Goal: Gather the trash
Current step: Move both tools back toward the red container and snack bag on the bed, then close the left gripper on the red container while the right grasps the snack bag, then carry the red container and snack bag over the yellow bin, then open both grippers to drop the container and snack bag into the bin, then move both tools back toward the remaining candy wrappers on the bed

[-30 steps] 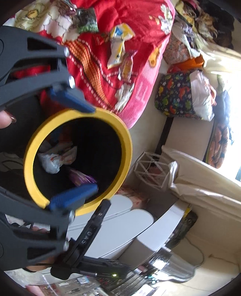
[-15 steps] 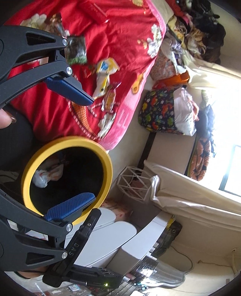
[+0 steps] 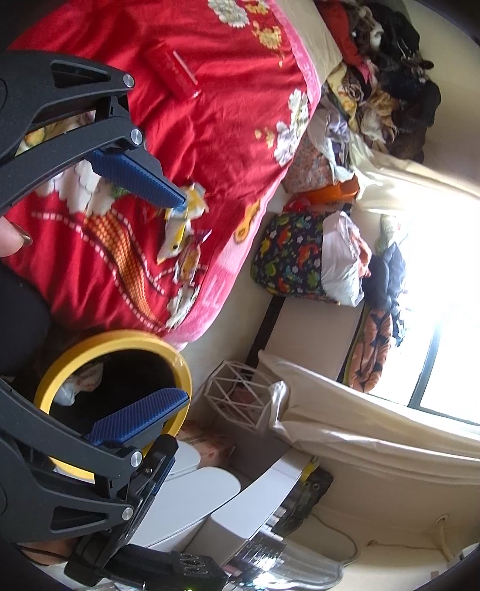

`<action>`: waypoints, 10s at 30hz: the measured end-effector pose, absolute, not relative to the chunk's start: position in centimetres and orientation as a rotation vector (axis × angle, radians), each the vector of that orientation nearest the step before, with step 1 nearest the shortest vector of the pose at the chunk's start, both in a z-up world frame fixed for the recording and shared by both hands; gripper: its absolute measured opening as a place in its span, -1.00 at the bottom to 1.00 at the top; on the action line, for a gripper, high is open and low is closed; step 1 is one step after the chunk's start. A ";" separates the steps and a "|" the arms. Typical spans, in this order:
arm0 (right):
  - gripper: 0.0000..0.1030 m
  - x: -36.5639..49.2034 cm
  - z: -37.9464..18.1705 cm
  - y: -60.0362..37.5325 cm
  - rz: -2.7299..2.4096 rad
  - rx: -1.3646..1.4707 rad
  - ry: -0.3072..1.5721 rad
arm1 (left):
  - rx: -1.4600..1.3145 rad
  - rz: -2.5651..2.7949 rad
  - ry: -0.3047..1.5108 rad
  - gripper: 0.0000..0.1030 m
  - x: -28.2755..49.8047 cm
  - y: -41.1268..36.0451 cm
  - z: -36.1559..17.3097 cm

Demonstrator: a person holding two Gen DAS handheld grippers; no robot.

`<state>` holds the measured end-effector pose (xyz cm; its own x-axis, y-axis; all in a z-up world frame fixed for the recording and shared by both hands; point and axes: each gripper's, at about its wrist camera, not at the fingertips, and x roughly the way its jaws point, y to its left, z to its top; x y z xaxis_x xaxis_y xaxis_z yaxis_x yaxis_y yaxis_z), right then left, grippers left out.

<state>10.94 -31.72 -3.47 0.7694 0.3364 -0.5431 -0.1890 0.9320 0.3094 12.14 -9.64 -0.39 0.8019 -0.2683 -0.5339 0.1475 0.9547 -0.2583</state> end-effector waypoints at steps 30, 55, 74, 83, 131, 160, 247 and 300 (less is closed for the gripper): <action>0.30 15.8 -5.2 -15.5 0.537 -0.079 0.712 | -0.335 0.032 0.617 0.78 13.6 4.4 -2.8; 0.16 22.5 -11.0 -7.0 0.544 -0.377 0.829 | -0.387 0.117 0.808 0.48 16.6 11.0 -9.2; -0.32 20.4 -8.9 -10.5 0.684 -0.043 0.838 | -0.348 0.114 0.855 -0.17 17.3 10.4 -10.9; -0.32 17.9 -7.5 -12.6 0.714 0.140 0.851 | -0.366 0.096 0.833 -0.37 16.1 9.9 -9.8; -0.32 13.6 -2.1 -23.5 0.590 0.286 0.702 | -0.253 -0.166 0.650 -0.45 14.2 -1.6 -0.5; -0.32 13.1 -3.3 -35.2 0.356 0.434 0.658 | -0.136 -0.384 0.698 -0.45 13.4 -12.3 -0.9; 0.48 11.7 -3.4 -36.1 0.225 0.401 0.673 | -0.136 -0.345 0.693 0.78 11.9 -14.7 -2.0; 0.28 17.3 -4.4 -17.4 0.512 0.118 0.787 | -0.274 -0.092 0.827 0.68 11.8 3.1 -7.0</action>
